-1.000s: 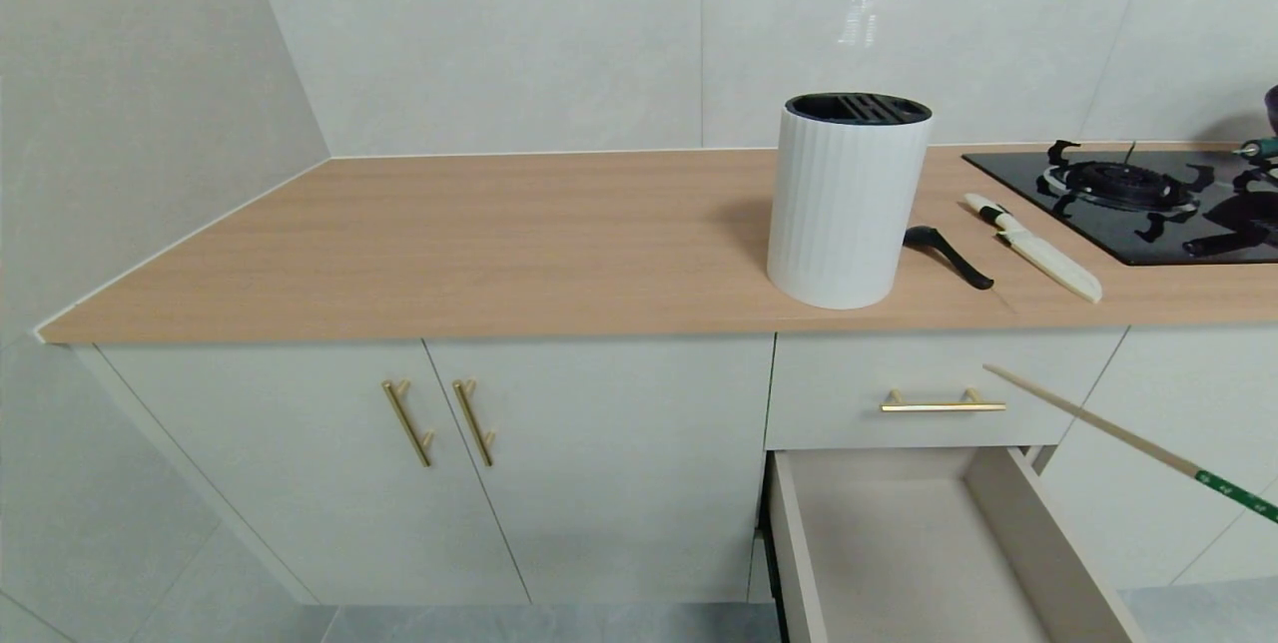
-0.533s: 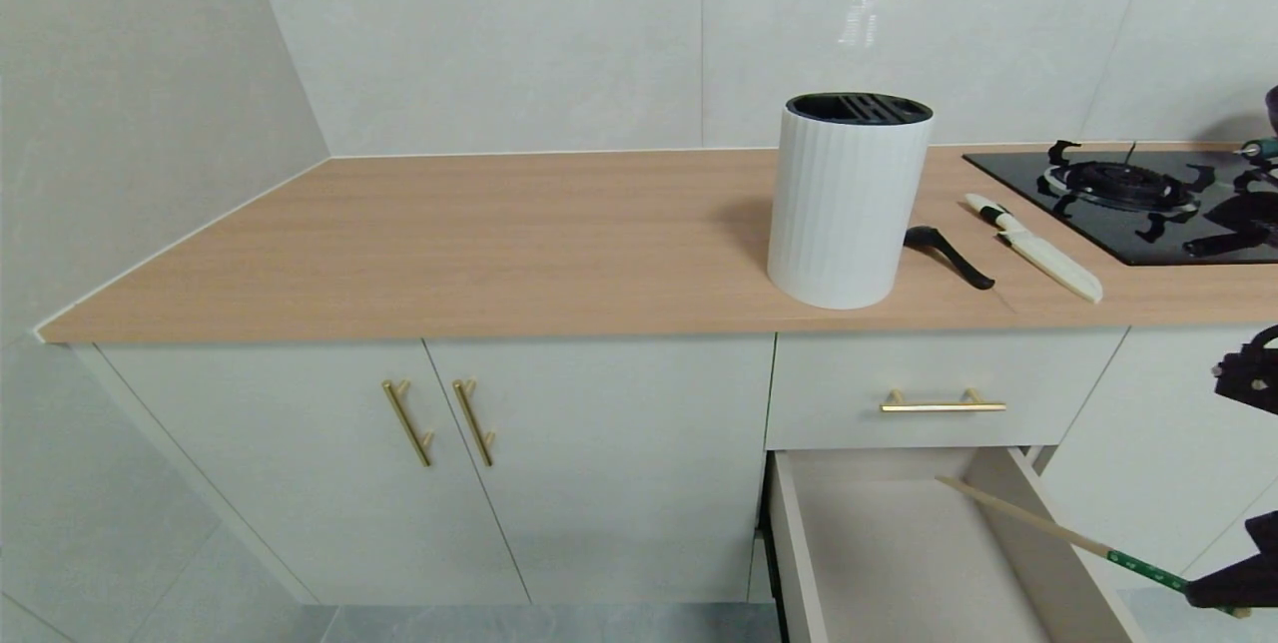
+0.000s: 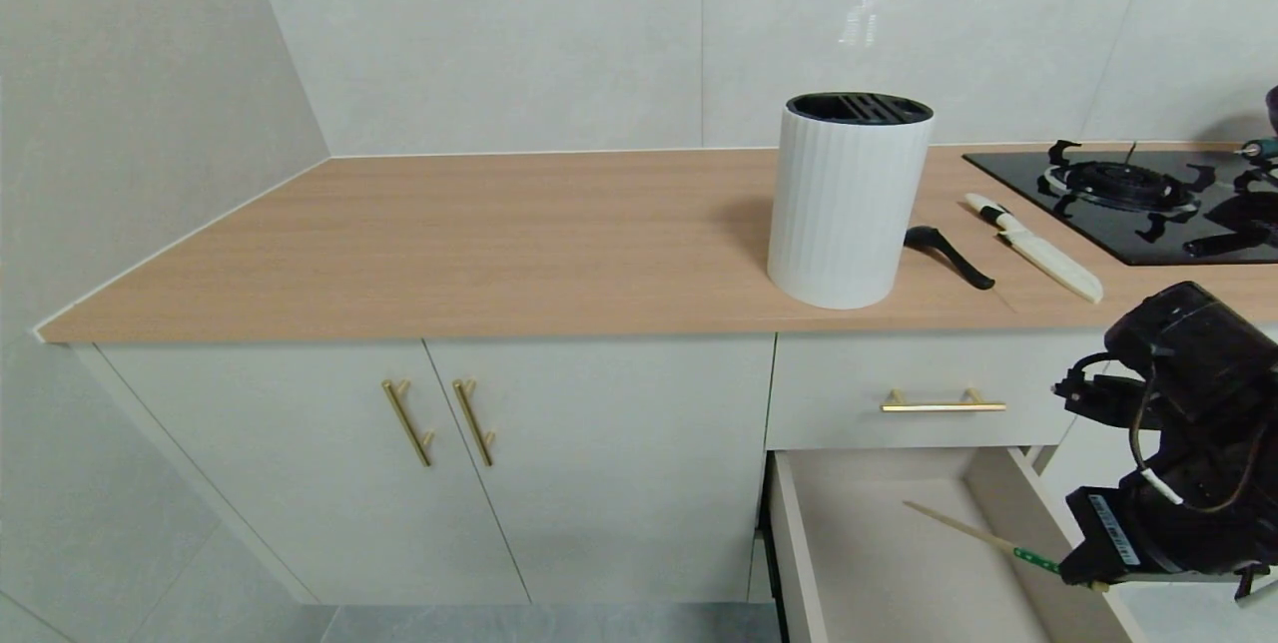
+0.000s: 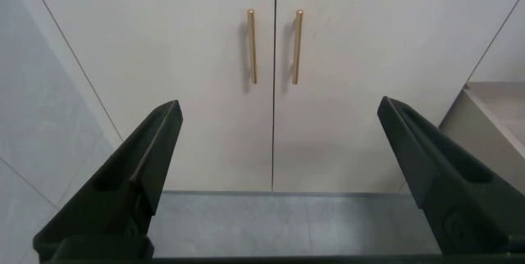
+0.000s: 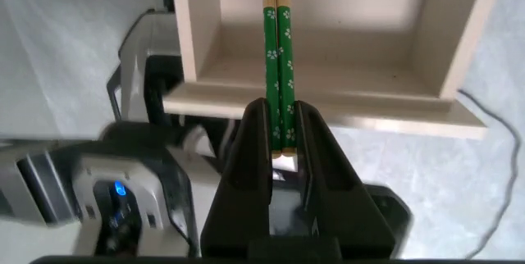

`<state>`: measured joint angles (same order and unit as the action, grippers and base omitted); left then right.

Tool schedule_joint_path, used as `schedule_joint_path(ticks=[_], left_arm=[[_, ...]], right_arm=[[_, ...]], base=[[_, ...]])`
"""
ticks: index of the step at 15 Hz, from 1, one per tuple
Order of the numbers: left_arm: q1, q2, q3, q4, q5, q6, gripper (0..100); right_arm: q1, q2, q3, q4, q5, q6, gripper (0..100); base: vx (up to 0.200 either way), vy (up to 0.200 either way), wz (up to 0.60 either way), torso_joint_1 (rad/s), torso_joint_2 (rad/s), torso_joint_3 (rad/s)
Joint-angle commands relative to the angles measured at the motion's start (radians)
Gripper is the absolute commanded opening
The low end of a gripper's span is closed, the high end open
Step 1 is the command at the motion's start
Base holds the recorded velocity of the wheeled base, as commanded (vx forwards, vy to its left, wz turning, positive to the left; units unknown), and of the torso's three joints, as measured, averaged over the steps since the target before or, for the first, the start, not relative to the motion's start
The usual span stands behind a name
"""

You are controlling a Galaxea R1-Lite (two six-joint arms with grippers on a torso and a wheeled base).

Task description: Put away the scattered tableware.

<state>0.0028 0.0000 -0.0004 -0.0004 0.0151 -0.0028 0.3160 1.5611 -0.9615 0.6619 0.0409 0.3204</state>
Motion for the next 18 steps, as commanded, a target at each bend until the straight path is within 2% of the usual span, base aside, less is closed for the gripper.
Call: schedule_joint_path(ticks=[1, 8, 14, 18], left_arm=[[0.000, 0.000, 0.000, 0.000, 0.000, 0.000, 100], [0.000, 0.000, 0.000, 0.000, 0.000, 0.000, 100], [0.000, 0.000, 0.000, 0.000, 0.000, 0.000, 100], [0.000, 0.000, 0.000, 0.000, 0.000, 0.000, 100]], right_arm=[[0.012, 0.062, 0.013, -0.022, -0.001, 0.005, 0], [0.041, 0.134, 0.018, -0.174, -0.004, 0.002, 0], [0.041, 0.191, 0.040, -0.289, -0.055, 0.000, 0], [0.043, 0.198, 0.119, -0.453, -0.090, -0.003, 0]], base=[[0.000, 0.000, 0.00, -0.046, 0.13, 0.076], [0.000, 0.000, 0.00, -0.148, 0.41, 0.265], [0.000, 0.000, 0.00, -0.132, 0.44, 0.317], [0.000, 0.000, 0.00, -0.022, 0.11, 0.076]])
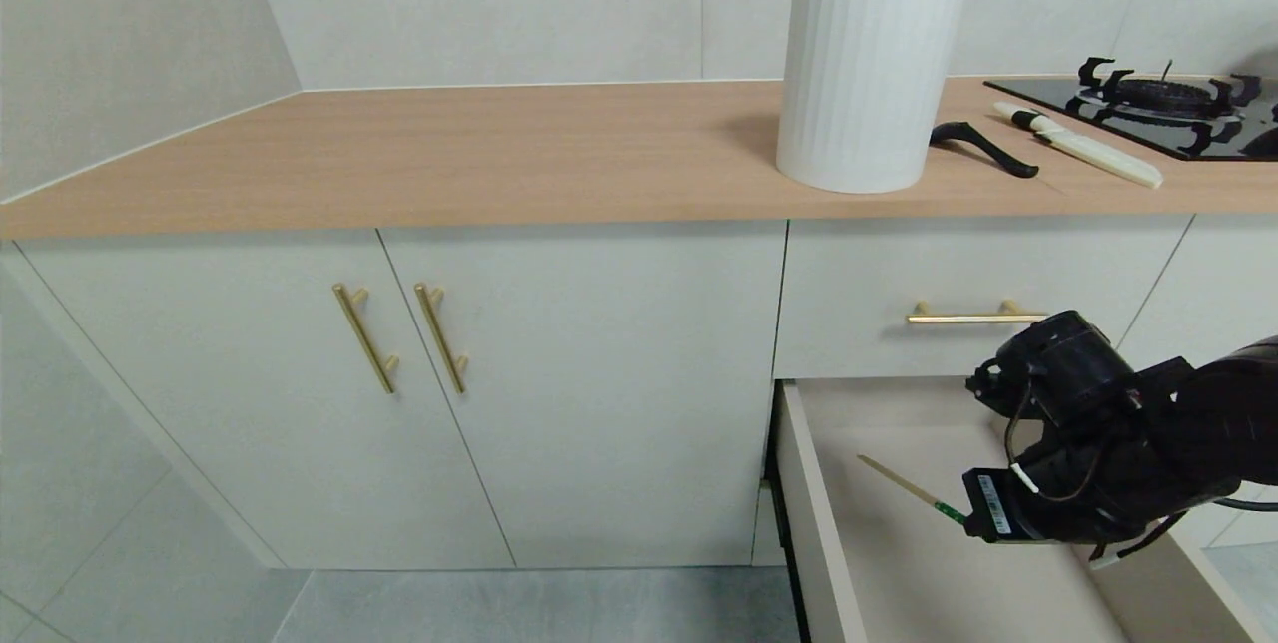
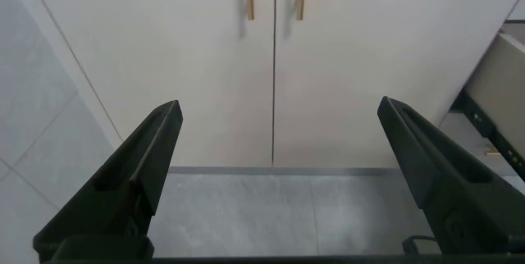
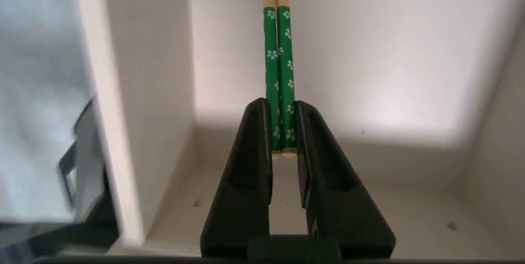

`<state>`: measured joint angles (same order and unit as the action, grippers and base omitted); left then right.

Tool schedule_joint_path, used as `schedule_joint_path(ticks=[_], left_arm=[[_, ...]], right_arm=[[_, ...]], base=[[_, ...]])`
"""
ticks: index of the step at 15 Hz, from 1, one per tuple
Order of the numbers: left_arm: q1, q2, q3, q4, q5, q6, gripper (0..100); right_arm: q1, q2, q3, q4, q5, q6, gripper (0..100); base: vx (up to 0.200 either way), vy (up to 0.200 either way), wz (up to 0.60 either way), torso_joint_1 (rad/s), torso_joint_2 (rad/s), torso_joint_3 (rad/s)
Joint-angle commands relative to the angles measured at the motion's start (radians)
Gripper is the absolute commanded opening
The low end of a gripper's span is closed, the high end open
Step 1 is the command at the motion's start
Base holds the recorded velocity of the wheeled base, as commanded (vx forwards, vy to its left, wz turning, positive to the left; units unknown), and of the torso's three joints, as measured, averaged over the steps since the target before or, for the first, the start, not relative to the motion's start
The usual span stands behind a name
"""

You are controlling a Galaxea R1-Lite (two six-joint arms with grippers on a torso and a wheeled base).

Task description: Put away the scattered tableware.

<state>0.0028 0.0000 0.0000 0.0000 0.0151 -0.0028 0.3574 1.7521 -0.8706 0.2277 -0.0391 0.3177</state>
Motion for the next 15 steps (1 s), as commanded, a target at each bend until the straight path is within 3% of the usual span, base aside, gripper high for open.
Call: schedule_joint_path(ticks=[1, 7, 15], left_arm=[[0.000, 0.000, 0.000, 0.000, 0.000, 0.000, 100], [0.000, 0.000, 0.000, 0.000, 0.000, 0.000, 100], [0.000, 0.000, 0.000, 0.000, 0.000, 0.000, 100]], right_arm=[[0.008, 0.033, 0.056, -0.103, -0.019, 0.001, 0], [0.017, 0.225, 0.150, -0.419, -0.117, 0.009, 0], [0.040, 0.405, 0.211, -0.639, -0.134, 0.009, 0]], base=[[0.000, 0.000, 0.00, 0.000, 0.00, 0.000], [0.000, 0.000, 0.00, 0.000, 0.00, 0.000], [0.000, 0.000, 0.00, 0.000, 0.00, 0.000]])
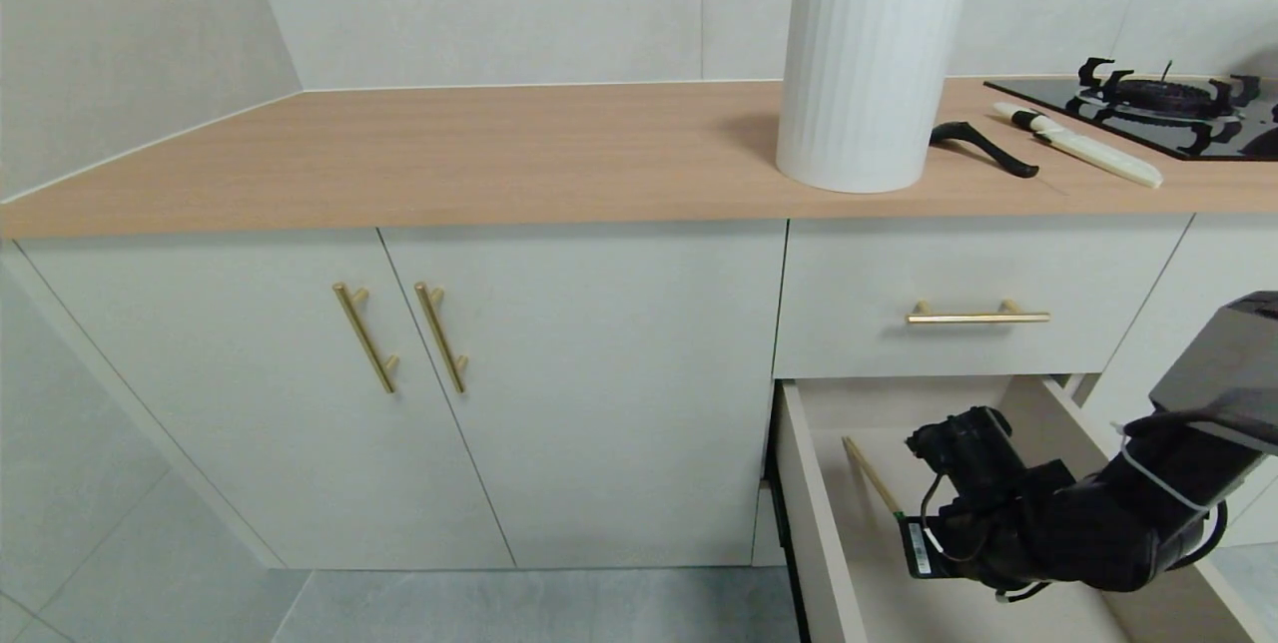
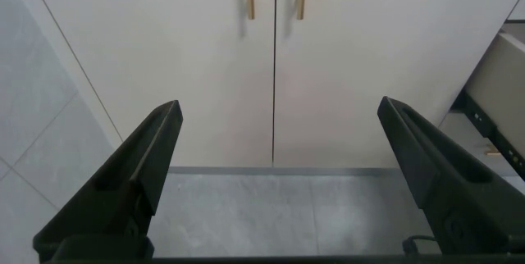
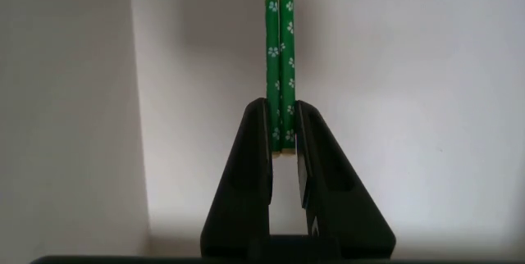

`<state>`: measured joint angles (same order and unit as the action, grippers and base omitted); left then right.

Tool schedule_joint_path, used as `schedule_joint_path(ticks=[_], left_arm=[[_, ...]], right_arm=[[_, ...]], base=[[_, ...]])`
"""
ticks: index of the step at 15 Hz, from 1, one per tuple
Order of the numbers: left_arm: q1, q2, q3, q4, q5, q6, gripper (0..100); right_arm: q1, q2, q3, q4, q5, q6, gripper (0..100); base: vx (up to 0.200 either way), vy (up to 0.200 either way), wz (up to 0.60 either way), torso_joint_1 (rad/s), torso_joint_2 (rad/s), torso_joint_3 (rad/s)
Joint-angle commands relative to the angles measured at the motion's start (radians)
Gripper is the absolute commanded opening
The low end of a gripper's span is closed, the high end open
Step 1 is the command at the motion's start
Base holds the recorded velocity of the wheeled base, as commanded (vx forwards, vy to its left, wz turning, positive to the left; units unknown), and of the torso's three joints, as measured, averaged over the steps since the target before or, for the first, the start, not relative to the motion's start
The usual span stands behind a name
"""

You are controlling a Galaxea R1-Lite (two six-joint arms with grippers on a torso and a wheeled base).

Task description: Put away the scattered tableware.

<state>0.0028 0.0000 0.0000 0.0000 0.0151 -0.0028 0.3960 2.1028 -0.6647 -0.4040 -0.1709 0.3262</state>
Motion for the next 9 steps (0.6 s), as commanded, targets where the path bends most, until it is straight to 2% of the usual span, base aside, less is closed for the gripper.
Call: schedule_joint_path(ticks=[1, 9], left_arm=[[0.000, 0.000, 0.000, 0.000, 0.000, 0.000, 100], [0.000, 0.000, 0.000, 0.000, 0.000, 0.000, 100]], right_arm=[[0.001, 0.066, 0.005, -0.016, -0.009, 0.001, 0], [0.001, 0.143, 0.002, -0.091, -0.016, -0.001, 0]], base=[[0.000, 0.000, 0.00, 0.000, 0.00, 0.000], [0.000, 0.000, 0.00, 0.000, 0.00, 0.000]])
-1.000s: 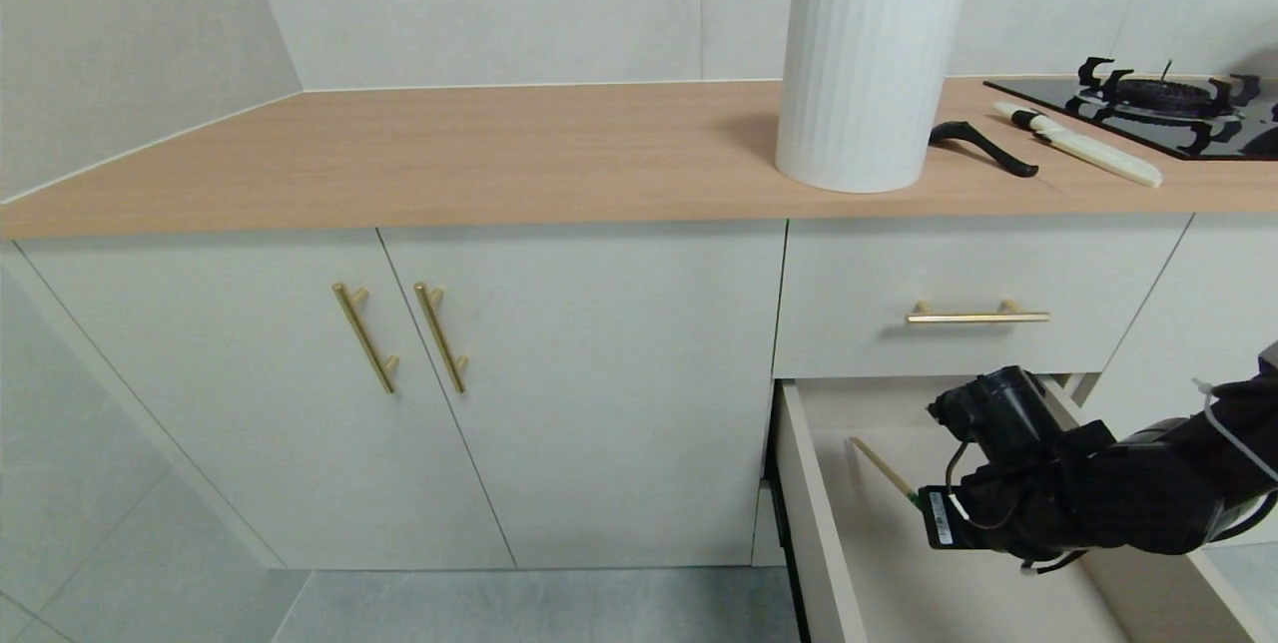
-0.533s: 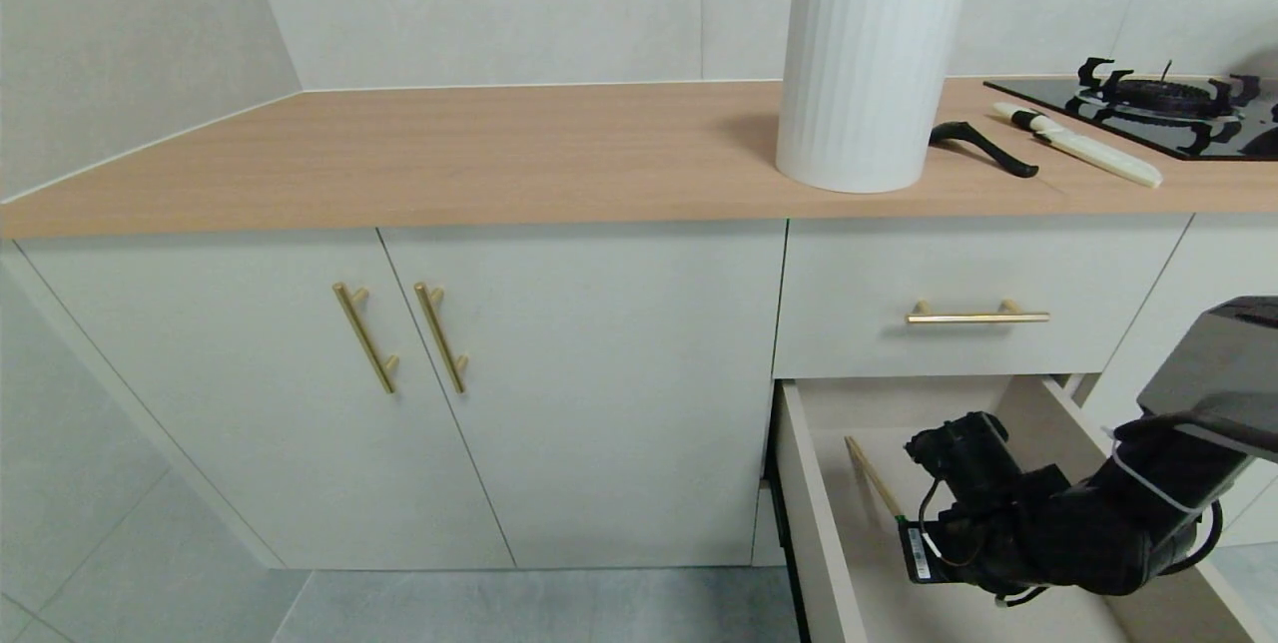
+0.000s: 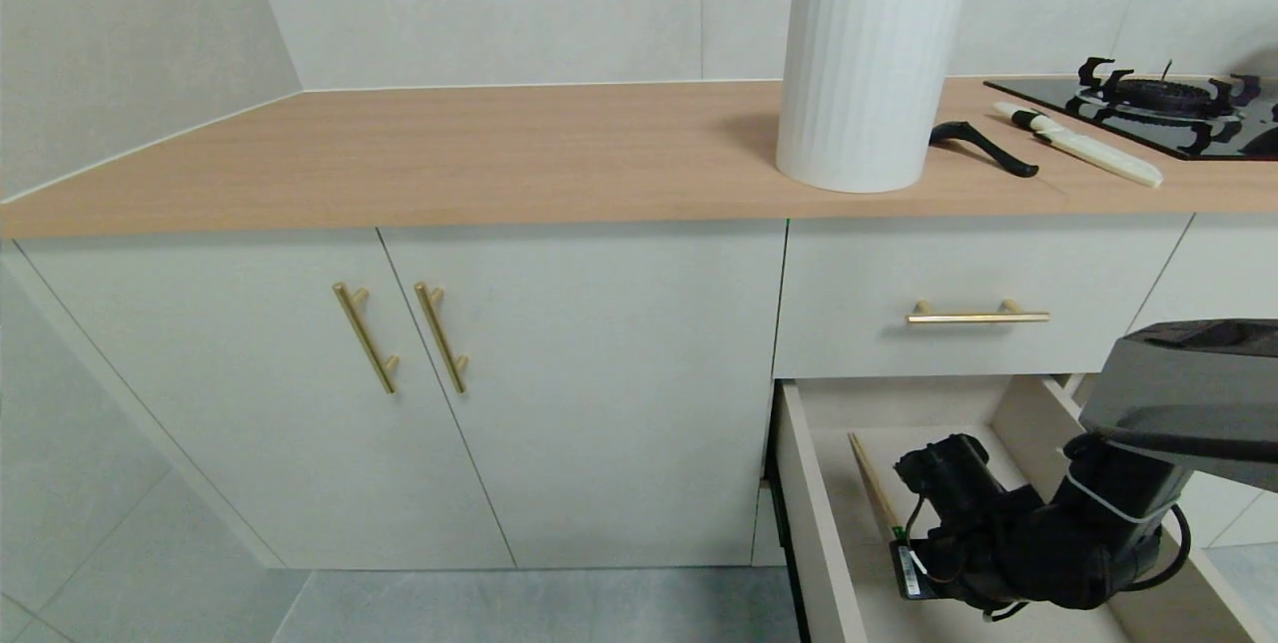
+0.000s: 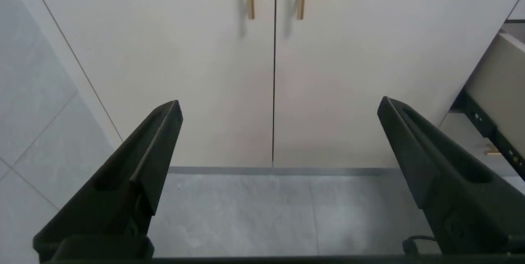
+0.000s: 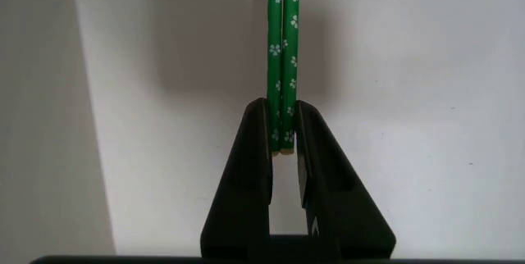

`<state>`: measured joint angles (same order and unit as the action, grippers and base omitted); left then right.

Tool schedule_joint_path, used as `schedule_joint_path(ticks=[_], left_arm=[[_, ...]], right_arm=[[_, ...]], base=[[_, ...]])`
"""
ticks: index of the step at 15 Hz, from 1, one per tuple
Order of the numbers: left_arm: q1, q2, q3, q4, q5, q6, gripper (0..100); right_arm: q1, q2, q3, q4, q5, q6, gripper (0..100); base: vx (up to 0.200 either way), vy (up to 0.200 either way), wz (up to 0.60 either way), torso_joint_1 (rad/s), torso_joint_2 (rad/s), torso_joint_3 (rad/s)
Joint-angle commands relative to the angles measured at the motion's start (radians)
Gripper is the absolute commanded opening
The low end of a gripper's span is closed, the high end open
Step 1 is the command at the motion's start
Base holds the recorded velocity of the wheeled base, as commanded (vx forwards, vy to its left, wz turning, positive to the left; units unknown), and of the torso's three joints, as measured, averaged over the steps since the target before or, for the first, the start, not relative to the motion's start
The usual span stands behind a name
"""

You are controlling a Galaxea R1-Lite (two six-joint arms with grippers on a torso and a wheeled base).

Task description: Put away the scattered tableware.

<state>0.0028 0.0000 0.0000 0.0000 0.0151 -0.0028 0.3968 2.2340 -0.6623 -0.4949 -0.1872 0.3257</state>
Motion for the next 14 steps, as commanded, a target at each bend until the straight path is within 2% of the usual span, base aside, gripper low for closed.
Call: schedule_joint_path(ticks=[1, 7, 8, 14], left_arm=[[0.000, 0.000, 0.000, 0.000, 0.000, 0.000, 100], [0.000, 0.000, 0.000, 0.000, 0.000, 0.000, 100], [0.000, 0.000, 0.000, 0.000, 0.000, 0.000, 100], [0.000, 0.000, 0.000, 0.000, 0.000, 0.000, 100]], right_arm=[[0.000, 0.012, -0.002, -0.001, 0.000, -0.001, 0], [0.000, 0.016, -0.002, -0.001, -0.001, -0.001, 0], [0.000, 0.016, -0.002, -0.001, -0.003, -0.001, 100], [0.000, -0.002, 0.007, -0.013, -0.009, -0.001, 100]], base=[[0.000, 0.000, 0.00, 0.000, 0.00, 0.000], [0.000, 0.000, 0.00, 0.000, 0.00, 0.000], [0.000, 0.000, 0.00, 0.000, 0.00, 0.000], [0.000, 0.000, 0.00, 0.000, 0.00, 0.000]])
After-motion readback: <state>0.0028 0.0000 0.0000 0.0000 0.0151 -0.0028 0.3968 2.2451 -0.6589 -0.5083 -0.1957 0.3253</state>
